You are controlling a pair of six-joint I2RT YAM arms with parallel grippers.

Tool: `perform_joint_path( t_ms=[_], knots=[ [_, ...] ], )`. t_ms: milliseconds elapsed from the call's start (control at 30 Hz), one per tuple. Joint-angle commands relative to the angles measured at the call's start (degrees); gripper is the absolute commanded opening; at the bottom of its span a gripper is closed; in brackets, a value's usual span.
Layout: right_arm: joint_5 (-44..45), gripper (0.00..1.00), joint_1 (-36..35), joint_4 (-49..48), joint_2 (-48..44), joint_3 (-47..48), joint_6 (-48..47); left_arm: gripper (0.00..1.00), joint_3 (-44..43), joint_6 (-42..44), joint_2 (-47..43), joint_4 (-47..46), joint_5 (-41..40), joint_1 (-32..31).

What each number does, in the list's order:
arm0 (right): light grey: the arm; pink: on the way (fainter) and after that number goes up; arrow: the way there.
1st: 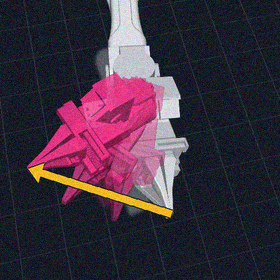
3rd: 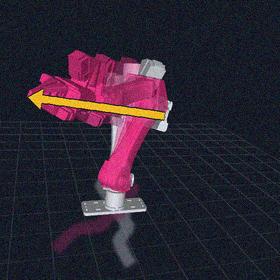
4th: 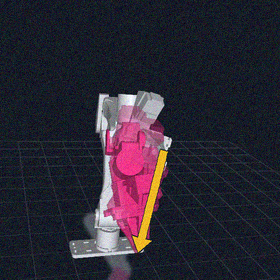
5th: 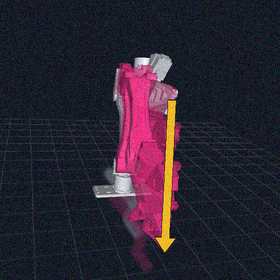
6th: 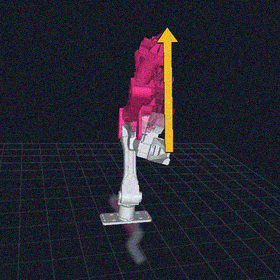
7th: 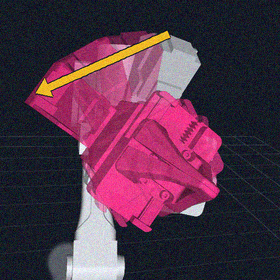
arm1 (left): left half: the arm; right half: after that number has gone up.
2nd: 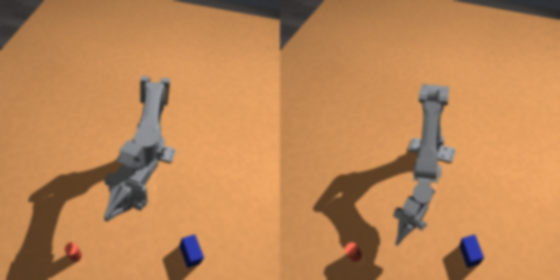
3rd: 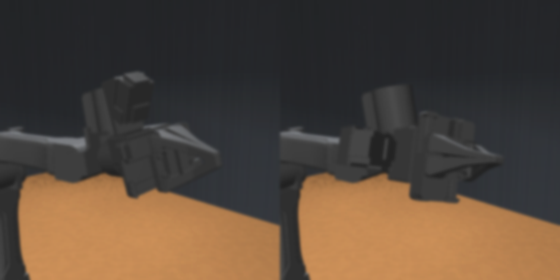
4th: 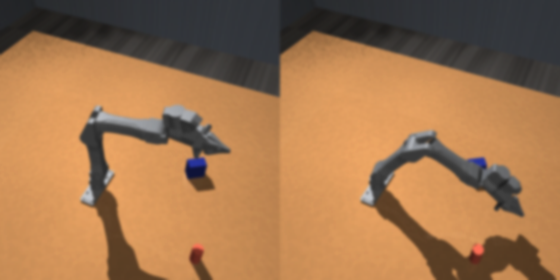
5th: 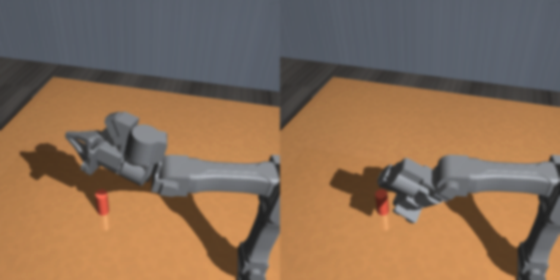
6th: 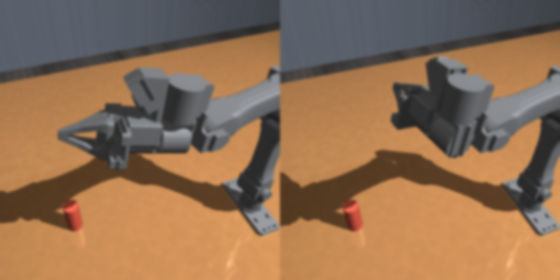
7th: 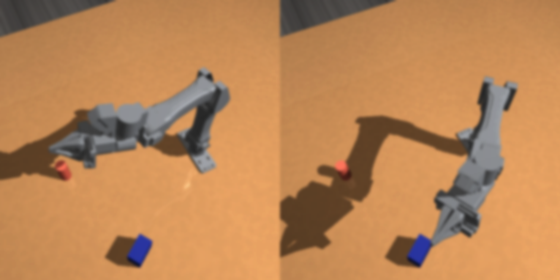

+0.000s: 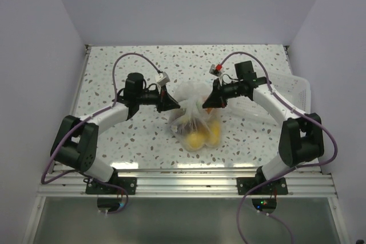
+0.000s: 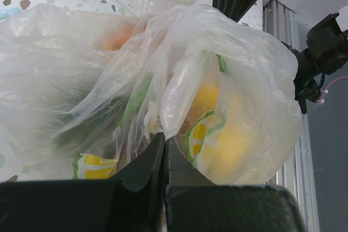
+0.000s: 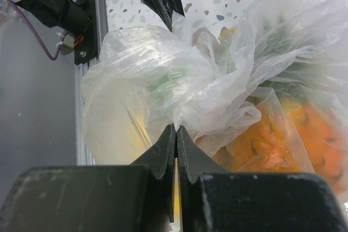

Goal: Place the fake fruits into the plastic bag and tie a complex knot
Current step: Tie the plastic bag at the center of the board.

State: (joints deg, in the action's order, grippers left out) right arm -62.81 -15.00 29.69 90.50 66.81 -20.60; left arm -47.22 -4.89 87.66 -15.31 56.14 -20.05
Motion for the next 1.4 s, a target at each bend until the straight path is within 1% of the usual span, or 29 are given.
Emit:
perform_joint_path(
  t_ms=[0,233,367,400,467,567,633,667,700,733,767,800,833,900,1033,1067,1133,1167,1233,1267,1300,1367],
  knots=[
    [-2.23,0.00,3.40,4.76,-1.38,3.33,-2.95,0.00,0.73,3.74,-0.91,4.32,-6.39,2.74],
    [-4.16,0.00,6.21,10.47,-1.64,4.12,-7.78,0.00,0.38,9.27,-0.47,8.89,-10.17,4.49],
    [-4.52,0.00,6.74,11.62,-1.11,3.95,-8.75,0.00,-0.06,10.51,-0.38,9.42,-9.74,4.76],
    [-4.61,0.00,6.66,11.09,-1.03,3.86,-8.15,0.00,-0.15,10.51,-0.29,8.99,-9.30,4.76],
    [-3.65,0.00,6.74,6.97,-1.11,3.07,-4.91,0.00,-0.33,10.16,-0.03,8.63,-8.33,4.76],
    [0.21,0.00,6.74,-0.57,-1.38,2.19,0.89,0.00,-0.59,9.46,0.23,7.05,-5.70,4.76],
    [0.49,0.00,6.66,-1.39,-0.85,3.32,1.70,0.00,-0.59,7.62,0.15,5.21,-4.03,4.67],
    [-0.12,0.24,6.74,2.26,-0.59,4.20,-0.91,0.00,-1.29,7.52,0.15,5.03,-2.28,4.59],
    [-0.56,0.42,6.66,3.60,-0.59,4.91,-1.28,0.00,-1.64,7.17,-0.46,3.90,-1.04,4.58],
    [-0.74,0.54,6.66,4.49,-0.67,5.87,-0.94,0.00,-1.65,5.34,-1.17,2.06,-0.34,4.50],
    [-1.52,0.73,6.57,5.89,-0.67,6.40,0.20,0.00,-1.65,2.63,-3.17,0.04,0.98,4.50],
    [-2.05,0.80,6.48,6.86,-0.67,7.89,0.56,0.00,-1.82,-0.71,-4.24,-4.16,1.16,4.41],
    [-1.88,0.86,6.22,7.57,-0.67,8.68,1.08,0.00,-2.34,-1.70,-5.29,-5.24,0.99,4.32],
    [1.00,0.91,4.99,7.23,-1.37,11.22,4.24,0.00,-5.41,-3.28,-7.57,-5.61,1.25,4.32],
    [5.06,0.95,2.44,6.43,-1.56,16.15,8.46,0.00,-10.69,-6.01,-11.80,-4.91,0.82,4.15],
    [4.80,0.95,2.18,6.52,-1.21,17.12,9.34,0.00,-12.53,-6.36,-13.72,-4.56,-1.01,4.15],
    [4.62,0.98,2.17,5.91,-0.94,19.67,10.75,0.00,-14.82,-6.28,-15.32,-0.08,-4.01,4.15],
    [4.19,0.98,2.09,4.08,-0.94,20.64,12.24,0.00,-17.09,-6.19,-16.54,1.58,-5.76,4.15],
    [3.83,0.99,1.56,1.26,-1.03,23.27,14.61,0.00,-18.69,-4.70,-18.04,6.59,-7.70,2.75],
    [3.57,0.99,1.12,-1.19,-1.03,24.24,15.41,0.00,-19.83,-3.48,-19.35,8.44,-11.11,1.78],
    [3.74,0.99,0.07,-2.09,-1.03,25.90,15.50,0.00,-20.10,-0.25,-19.89,11.76,-12.71,-0.92],
    [4.79,0.98,-1.51,-4.11,-0.76,26.97,16.12,0.00,-20.63,2.24,-20.86,14.51,-16.83,-3.75]
  ],
)
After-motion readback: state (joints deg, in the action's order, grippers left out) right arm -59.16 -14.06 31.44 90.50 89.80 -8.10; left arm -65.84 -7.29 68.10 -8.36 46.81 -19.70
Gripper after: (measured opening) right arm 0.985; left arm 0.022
